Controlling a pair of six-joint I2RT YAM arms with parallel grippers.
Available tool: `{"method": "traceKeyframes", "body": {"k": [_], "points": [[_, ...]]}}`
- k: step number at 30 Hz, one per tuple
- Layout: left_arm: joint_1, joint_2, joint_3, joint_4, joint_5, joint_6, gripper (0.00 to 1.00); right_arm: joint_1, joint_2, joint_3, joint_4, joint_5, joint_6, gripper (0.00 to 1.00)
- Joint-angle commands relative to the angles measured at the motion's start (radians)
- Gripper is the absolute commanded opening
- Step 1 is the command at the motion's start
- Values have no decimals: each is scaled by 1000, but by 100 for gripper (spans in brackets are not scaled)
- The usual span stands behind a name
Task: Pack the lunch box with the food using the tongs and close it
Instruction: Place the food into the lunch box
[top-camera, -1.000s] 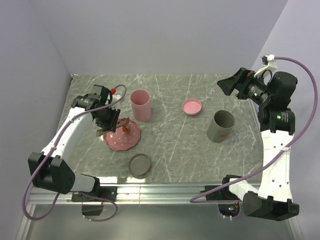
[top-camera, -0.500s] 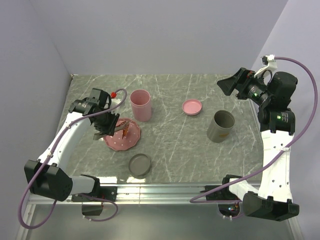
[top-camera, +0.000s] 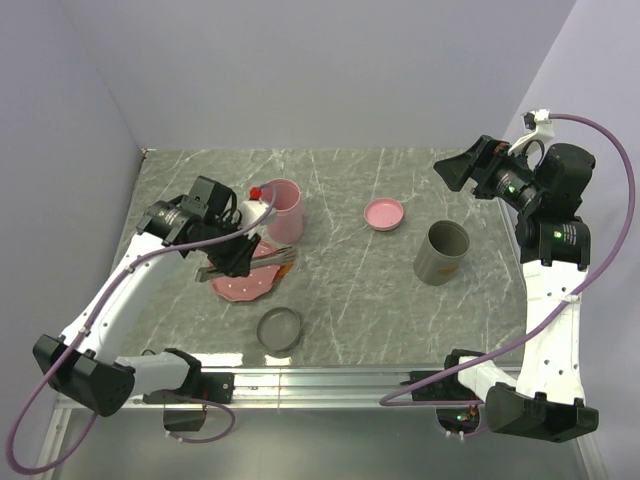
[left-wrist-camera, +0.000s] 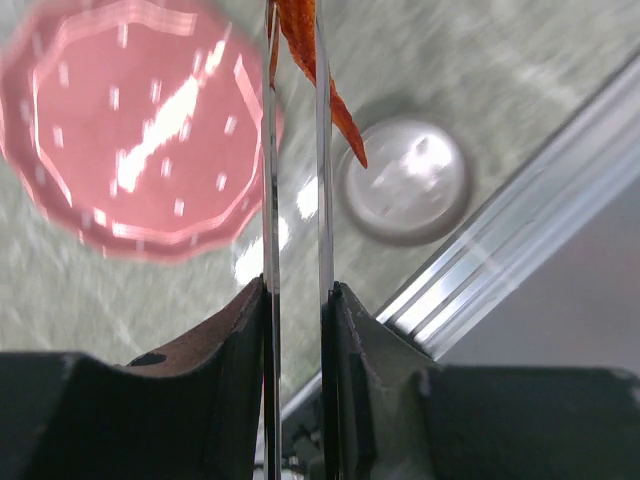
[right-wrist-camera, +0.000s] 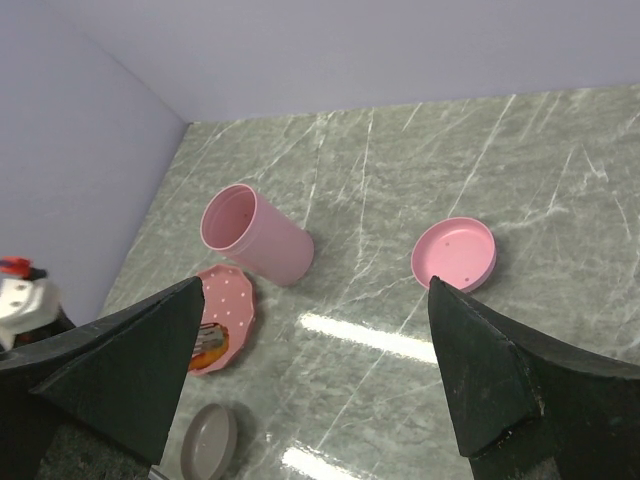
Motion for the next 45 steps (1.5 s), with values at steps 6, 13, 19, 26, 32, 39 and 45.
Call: {"method": "traceKeyframes", "body": {"k": [6,13,19,26,32,39,45], "points": [[-154,108,276,148,203,-95,1,1,-21,40,36,-9,3,100],[-278,390,585,250,267,-203,0,0,-25,77,19,16,-39,100],[-370,614,880,256,292,-224,0,-2,-25,138,-4,79,-77,100],[-400,709,911,415,290,-302,1,-8,-33,161,-14,103,-97,100],[-446,757,902,502,282,-329,1,-10,-24,157,-13,94,-94,100],[-461,813,914,538,282,-355,2,-10,-27,155,-16,93,-99,100],[-473,861,937,538,278,-364,3,-10,-27,154,-27,93,-106,100]]}}
